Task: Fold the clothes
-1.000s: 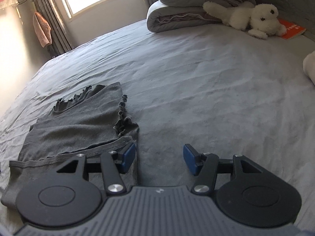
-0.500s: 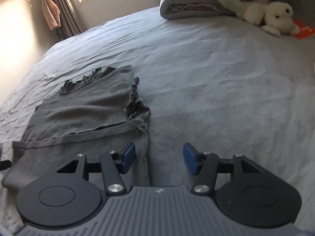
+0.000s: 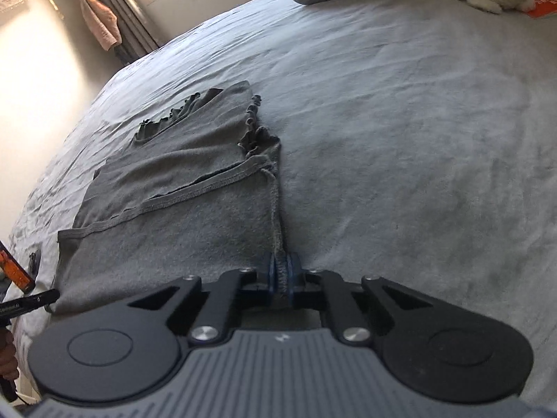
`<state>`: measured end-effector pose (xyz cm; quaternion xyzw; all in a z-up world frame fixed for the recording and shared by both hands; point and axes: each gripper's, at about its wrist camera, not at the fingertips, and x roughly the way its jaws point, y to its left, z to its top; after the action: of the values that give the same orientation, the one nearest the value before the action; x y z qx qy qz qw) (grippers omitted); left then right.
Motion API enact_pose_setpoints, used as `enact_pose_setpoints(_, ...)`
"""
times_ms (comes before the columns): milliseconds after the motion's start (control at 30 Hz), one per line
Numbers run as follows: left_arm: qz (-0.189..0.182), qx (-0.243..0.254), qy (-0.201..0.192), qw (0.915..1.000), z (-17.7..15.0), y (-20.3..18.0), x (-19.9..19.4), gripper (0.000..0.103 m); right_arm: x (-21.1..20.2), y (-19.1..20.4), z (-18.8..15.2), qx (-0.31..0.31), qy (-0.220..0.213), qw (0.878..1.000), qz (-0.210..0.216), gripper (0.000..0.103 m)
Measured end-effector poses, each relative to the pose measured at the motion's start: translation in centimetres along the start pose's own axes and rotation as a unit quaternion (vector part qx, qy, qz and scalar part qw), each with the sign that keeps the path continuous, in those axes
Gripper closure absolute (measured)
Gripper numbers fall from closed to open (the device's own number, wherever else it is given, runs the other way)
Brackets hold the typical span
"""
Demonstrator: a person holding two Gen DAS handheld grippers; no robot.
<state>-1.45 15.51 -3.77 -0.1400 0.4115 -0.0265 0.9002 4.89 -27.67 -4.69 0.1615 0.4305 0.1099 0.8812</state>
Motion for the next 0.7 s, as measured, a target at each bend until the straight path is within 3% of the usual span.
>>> enact_pose_setpoints(133, -0.002, 0.008, -0.004, 1.0, 0.1, 0.0, -0.1, 0.081, 0.0, 0.5, -0.1, -0.013, -0.008, 1.0, -0.011, 0.091)
enact_pose_setpoints(267, 0.024, 0.001, -0.029, 0.9993, 0.6, 0.0, -0.6, 0.054, -0.2, 0.9, 0.4, -0.01, -0.022, 0.999, -0.023, 0.078)
enact_pose_setpoints(333, 0.041, 0.009, -0.04, 0.9983, 0.9, -0.2, -0.6, 0.047, -0.2, 1.4, 0.6, -0.016, -0.033, 0.999, -0.034, 0.061)
enact_pose_setpoints(367, 0.049, 0.013, -0.046, 0.9976, 1.1, -0.3, -0.6, 0.044, -0.2, 1.6, 0.8, -0.019, -0.037, 0.998, -0.04, 0.059)
enact_pose_setpoints(600, 0.054, 0.005, -0.028, 0.9982, 4.5, -0.6, 2.1, 0.044, 1.4, 1.8, 3.5, -0.018, -0.033, 0.998, -0.051, 0.056)
enact_pose_setpoints(700, 0.057, 0.018, -0.02, 0.998, 6.7, -1.1, 3.8, 0.044, 2.0, 1.1, 5.5, -0.003, -0.035, 0.999, -0.036, 0.055)
